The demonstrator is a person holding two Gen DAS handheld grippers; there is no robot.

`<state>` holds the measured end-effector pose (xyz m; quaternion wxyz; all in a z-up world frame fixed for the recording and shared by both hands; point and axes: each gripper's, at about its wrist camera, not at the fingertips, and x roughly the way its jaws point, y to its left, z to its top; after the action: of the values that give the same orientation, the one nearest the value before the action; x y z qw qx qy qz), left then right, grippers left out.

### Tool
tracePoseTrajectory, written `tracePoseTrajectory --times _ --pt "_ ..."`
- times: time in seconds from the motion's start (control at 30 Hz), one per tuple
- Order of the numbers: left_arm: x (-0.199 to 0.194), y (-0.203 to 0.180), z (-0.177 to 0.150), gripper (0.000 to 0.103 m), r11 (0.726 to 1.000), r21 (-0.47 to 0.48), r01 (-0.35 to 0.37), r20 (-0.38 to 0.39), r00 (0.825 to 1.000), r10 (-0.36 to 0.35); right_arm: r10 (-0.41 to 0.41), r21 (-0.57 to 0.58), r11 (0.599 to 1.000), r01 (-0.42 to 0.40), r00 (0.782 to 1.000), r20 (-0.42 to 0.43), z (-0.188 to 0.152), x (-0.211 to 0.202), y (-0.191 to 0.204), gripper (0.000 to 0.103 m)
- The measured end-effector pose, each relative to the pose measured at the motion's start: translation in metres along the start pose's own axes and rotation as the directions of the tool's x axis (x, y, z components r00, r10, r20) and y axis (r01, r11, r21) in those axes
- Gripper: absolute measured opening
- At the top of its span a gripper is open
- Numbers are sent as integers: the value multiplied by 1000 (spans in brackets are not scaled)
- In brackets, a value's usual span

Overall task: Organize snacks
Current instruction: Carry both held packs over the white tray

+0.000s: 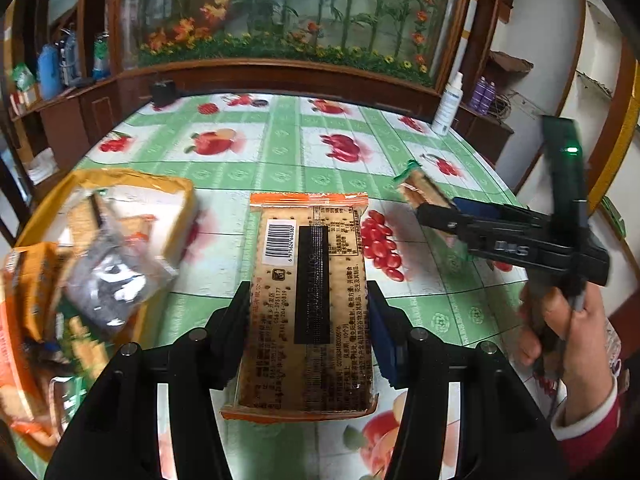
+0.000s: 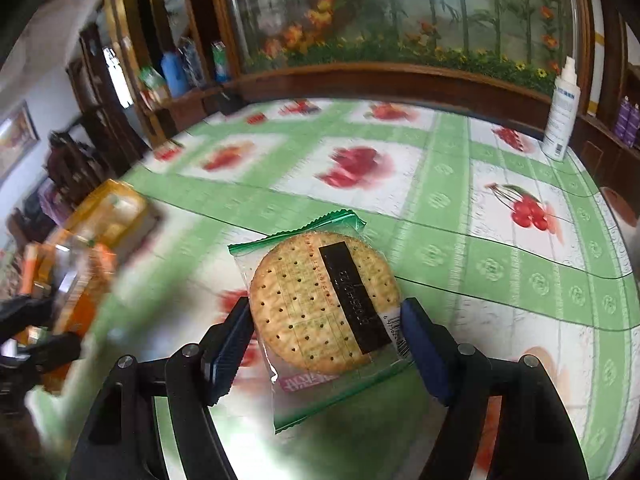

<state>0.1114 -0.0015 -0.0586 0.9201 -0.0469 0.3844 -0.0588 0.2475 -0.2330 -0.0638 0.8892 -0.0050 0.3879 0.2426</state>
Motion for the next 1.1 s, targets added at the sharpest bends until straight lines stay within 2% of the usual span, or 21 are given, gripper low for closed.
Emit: tracePoseTrajectory --times 0.17,0.4,0.7,1.1 --pt "-18 13 -7 52 998 -7 -57 20 998 58 94 17 995 -95 994 63 -3 -24 28 75" --pt "-38 36 -13 52 991 -37 -131 47 990 133 189 -12 982 -188 980 67 -6 -28 71 75" --pt "-55 58 -21 52 977 -60 -206 74 975 210 323 -33 946 -322 945 54 -9 -27 116 75" --pt "-73 81 -28 52 960 -110 -256 101 958 267 403 -69 914 -400 915 35 -11 -28 158 75"
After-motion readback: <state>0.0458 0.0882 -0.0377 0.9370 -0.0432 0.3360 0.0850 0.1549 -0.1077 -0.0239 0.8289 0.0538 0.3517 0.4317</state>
